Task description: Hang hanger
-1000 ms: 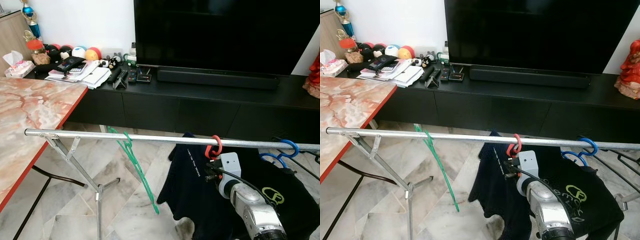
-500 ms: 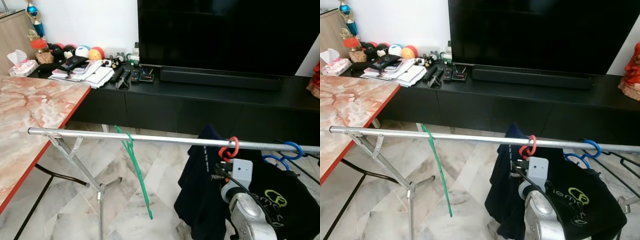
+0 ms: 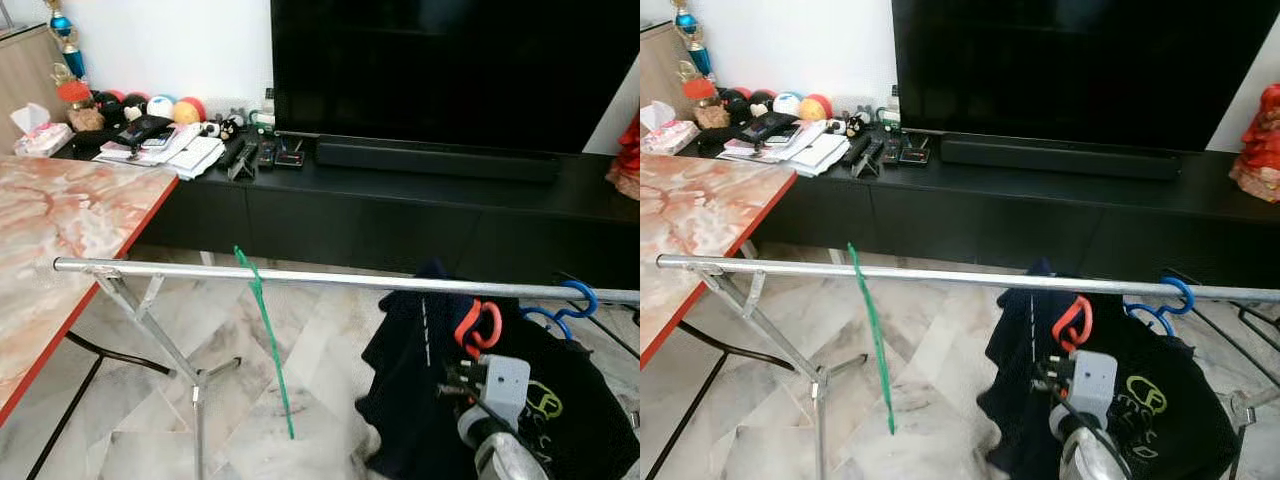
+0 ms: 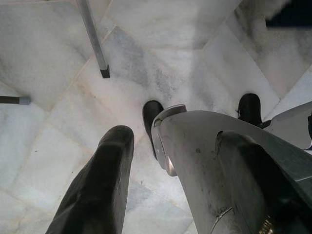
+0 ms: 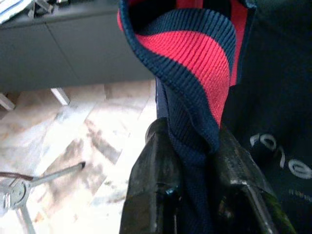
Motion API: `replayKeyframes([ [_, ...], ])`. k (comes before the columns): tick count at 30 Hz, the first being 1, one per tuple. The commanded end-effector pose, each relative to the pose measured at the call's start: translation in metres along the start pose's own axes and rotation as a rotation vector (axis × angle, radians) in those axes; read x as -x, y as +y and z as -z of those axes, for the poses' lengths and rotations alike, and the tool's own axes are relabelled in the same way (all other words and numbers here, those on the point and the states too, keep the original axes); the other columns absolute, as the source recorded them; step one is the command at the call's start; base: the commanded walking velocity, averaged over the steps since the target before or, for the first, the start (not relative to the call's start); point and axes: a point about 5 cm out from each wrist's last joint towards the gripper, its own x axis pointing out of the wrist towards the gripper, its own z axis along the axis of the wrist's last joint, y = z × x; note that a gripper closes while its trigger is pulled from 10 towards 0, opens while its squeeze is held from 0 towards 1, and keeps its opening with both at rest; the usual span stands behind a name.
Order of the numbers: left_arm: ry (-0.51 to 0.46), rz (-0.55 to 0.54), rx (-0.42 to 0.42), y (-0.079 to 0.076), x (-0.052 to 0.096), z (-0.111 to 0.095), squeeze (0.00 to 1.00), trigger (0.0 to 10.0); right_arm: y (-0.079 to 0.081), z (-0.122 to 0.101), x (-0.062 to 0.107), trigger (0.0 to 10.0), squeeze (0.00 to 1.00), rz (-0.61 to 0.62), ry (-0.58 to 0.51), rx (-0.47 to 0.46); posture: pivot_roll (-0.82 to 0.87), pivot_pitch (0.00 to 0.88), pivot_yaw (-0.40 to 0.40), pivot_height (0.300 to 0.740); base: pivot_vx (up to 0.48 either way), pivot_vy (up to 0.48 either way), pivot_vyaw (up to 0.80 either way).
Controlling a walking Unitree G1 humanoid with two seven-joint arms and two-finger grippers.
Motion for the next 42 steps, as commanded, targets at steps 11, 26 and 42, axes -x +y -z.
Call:
replayKeyframes([
  [11, 0.016, -0.046, 0.007, 0.009, 0.003, 0.004, 0.0, 10.0, -0.005, -0.002, -0.014, 10.0, 0.0, 0.004, -0.034, -0.027, -0.01, 0.0, -0.004, 0.74, 0.0, 0.0, 0.0],
  [26, 0.008, -0.086, 0.084, 0.012, 0.004, 0.007, 0.0, 10.0, -0.006, 0.013, -0.018, 10.0, 0.0, 0.017, -0.001, -0.007, 0.01, 0.0, -0.012, 0.74, 0.0, 0.0, 0.0],
  [42, 0.0, -0.09, 0.089, 0.012, 0.004, 0.006, 0.0, 10.0, 0.001, 0.013, -0.023, 10.0, 0.0, 0.014, -0.022, -0.03, 0.01, 0.0, -0.003, 0.74, -0.147, 0.0, 0.0],
])
